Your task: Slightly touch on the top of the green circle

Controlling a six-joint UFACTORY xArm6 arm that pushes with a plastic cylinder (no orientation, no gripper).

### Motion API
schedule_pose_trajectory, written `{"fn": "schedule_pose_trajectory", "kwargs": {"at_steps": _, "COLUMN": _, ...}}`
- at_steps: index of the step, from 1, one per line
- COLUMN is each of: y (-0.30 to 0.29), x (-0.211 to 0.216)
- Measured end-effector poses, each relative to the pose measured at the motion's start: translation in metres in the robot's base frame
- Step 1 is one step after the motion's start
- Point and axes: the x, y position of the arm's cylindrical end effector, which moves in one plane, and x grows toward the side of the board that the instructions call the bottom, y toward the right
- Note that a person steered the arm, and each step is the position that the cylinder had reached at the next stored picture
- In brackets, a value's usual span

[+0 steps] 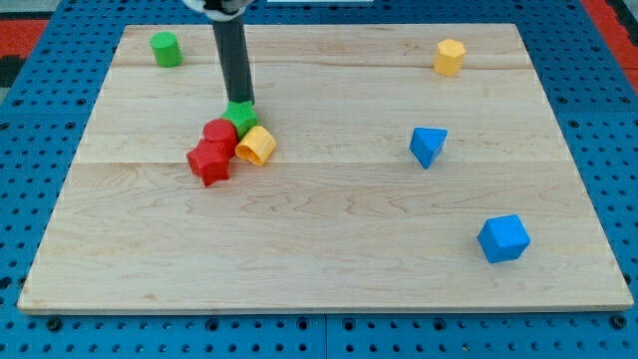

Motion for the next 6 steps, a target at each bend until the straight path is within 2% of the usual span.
{"fn": "schedule_pose_trajectory", "kwargs": {"at_steps": 1, "y": -0.014, "x": -0.031}}
{"fn": "schedule_pose_trajectory", "kwargs": {"at_steps": 2, "y": -0.103, "x": -0.028}}
{"fn": "schedule_pose_trajectory", "kwargs": {"at_steps": 3, "y": -0.164, "x": -0.061}}
{"fn": "schedule_pose_trajectory", "kwargs": {"at_steps": 4, "y": -0.143, "x": -0.134}}
{"fn": "schedule_pose_trajectory", "kwargs": {"at_steps": 5, "y": -0.085, "x": -0.143}}
{"fn": "schedule_pose_trajectory", "kwargs": {"at_steps": 6, "y": -0.058, "x": -0.108}}
